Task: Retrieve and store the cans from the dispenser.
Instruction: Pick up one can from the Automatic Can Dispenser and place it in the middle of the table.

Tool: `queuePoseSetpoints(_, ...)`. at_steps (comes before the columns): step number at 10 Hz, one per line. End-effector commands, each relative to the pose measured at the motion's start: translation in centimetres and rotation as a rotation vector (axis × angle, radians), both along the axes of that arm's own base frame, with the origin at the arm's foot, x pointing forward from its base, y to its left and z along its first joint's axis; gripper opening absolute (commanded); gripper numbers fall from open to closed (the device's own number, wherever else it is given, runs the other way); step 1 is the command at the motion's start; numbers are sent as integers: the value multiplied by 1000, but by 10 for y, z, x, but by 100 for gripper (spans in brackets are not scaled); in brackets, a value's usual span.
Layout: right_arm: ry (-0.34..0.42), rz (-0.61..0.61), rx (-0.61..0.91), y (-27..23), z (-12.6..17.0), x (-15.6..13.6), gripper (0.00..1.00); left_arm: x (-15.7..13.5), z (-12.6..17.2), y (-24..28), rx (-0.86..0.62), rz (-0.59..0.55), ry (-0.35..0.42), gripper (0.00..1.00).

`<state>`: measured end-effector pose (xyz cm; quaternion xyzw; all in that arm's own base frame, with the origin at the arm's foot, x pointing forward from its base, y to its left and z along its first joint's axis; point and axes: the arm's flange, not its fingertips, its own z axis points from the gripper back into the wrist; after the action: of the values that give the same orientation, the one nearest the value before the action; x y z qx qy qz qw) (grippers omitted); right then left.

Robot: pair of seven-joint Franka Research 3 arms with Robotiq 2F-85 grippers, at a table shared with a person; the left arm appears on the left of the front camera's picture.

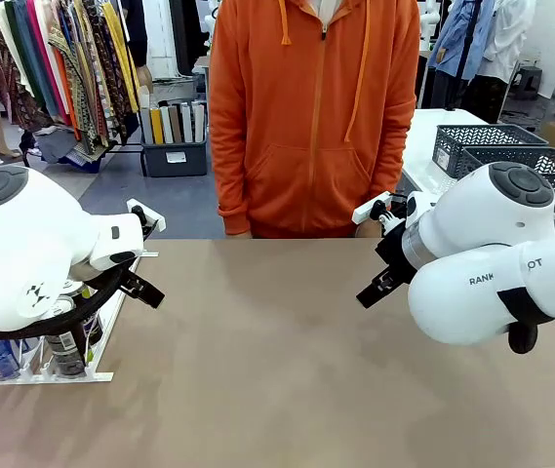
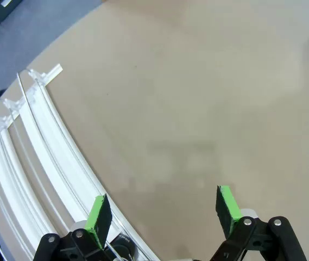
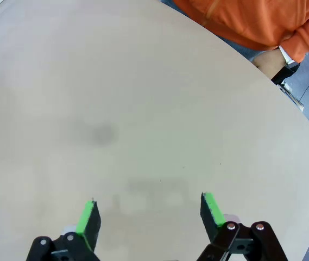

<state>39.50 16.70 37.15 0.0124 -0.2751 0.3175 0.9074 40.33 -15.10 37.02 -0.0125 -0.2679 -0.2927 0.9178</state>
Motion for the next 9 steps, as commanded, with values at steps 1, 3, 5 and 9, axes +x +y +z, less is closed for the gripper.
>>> queuePoseSetpoints(1, 0, 0, 0, 0, 0, 0, 100, 0, 0, 0, 0, -1, -1, 100)
queuePoseSetpoints(3, 0, 0, 0, 0, 0, 0, 100, 0, 0, 0, 0, -1, -1, 100)
queuePoseSetpoints(5, 0, 0, 0, 0, 0, 0, 100, 0, 0, 0, 0, 0, 0, 100)
queuePoseSetpoints(9, 337, -54, 434, -21, 35, -8, 100, -20, 49, -7, -478, -139, 371, 100)
